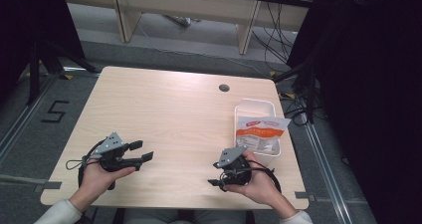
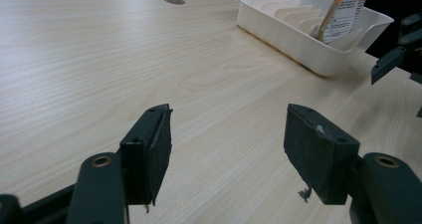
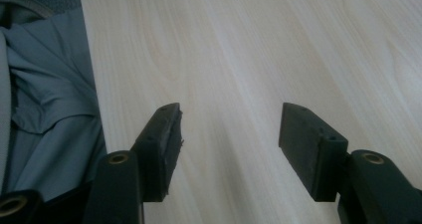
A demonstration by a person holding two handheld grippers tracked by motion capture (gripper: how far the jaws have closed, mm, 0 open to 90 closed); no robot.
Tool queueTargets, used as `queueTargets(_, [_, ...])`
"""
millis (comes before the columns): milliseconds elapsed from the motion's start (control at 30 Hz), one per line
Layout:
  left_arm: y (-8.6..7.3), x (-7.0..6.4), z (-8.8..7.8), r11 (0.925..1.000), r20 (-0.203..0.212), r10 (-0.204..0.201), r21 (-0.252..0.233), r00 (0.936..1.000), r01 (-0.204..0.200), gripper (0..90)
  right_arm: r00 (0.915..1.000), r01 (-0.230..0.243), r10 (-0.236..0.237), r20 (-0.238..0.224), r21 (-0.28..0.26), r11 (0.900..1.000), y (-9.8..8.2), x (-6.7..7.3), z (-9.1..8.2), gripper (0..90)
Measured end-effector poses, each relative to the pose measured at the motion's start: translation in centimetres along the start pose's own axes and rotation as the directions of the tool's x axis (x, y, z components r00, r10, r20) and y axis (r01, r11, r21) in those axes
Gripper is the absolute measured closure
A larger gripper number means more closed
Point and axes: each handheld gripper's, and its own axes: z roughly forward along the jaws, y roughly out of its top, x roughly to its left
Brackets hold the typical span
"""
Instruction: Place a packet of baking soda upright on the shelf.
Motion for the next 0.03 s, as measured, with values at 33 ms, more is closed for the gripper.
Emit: queueTargets(33, [0.01,0.0,-0.01,1.0,-0.002,0.0,0.002,1.0,0.0,34.9,1.0,-0.001,0.001,0.007,-0.008,1.0,-0.05,0.03,-0.11,41.8])
